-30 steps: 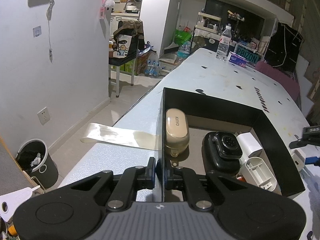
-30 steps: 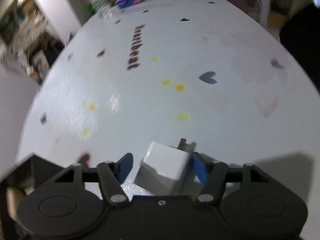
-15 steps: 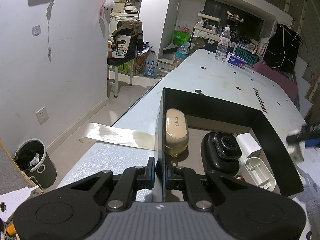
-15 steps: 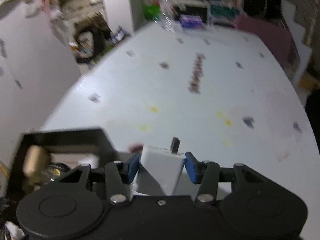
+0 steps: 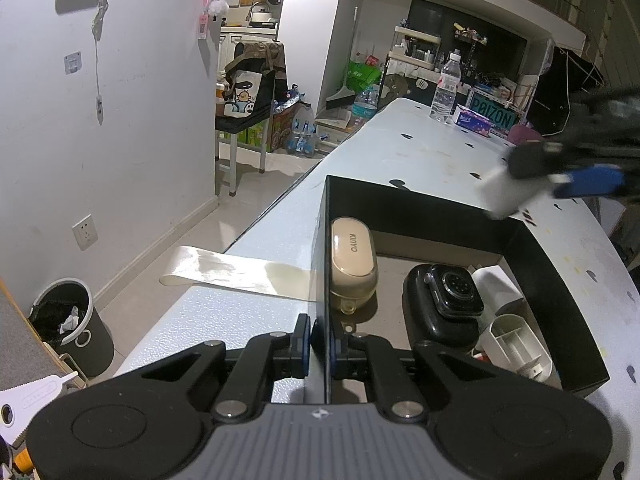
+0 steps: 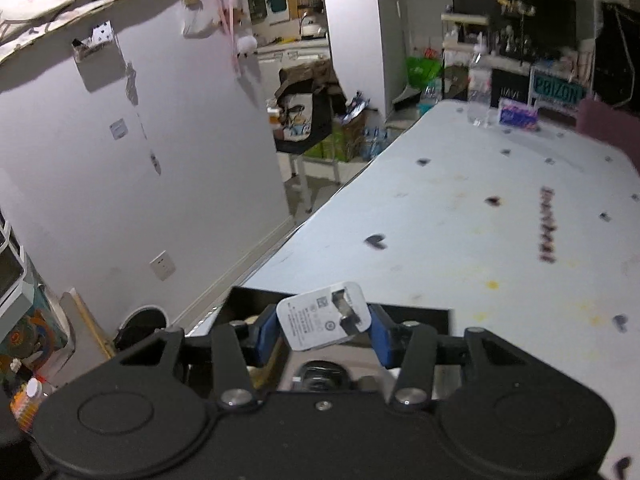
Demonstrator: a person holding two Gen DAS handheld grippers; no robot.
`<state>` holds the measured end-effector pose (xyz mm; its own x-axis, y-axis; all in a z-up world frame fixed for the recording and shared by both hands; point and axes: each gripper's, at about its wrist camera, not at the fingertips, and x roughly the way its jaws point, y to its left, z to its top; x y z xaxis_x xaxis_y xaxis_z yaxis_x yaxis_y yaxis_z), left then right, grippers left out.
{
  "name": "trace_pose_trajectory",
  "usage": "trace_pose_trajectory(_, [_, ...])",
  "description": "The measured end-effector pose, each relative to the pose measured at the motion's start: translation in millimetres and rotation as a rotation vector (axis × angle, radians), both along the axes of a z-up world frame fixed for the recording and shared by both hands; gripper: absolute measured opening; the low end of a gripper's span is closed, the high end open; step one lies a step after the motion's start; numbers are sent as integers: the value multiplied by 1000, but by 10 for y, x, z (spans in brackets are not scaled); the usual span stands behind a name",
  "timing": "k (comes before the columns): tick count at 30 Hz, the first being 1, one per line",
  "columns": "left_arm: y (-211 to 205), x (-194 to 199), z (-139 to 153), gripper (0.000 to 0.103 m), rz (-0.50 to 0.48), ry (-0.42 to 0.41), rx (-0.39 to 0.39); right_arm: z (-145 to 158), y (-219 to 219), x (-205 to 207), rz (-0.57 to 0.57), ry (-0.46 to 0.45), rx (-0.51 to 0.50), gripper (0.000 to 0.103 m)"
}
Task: Organize rigid objects
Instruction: 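Carry the cube charger into the black box and open the right gripper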
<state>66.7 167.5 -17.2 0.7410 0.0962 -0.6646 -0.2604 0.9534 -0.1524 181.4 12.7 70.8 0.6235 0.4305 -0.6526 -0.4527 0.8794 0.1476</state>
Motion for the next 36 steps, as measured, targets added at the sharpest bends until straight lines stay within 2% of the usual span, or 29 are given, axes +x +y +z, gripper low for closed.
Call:
trace_pose_trajectory(7, [7, 0, 4, 9, -2, -3, -1, -334, 354, 110, -45, 72, -62, 49])
trace_pose_trajectory(13, [8, 7, 18, 10, -6, -9, -7, -483, 481, 144, -87, 89, -104, 51])
trace_pose_trajectory(15, [5, 7, 23, 10, -7, -10, -9, -457, 483, 108, -85, 68, -106, 58])
trace_pose_trajectory(26, [36, -8, 12, 10, -10, -12, -14, -231, 339, -74, -39, 65, -91, 59])
trace_pose_trajectory(36, [38, -8, 12, 10, -9, -12, -13, -52, -33, -418, -34, 14, -72, 70])
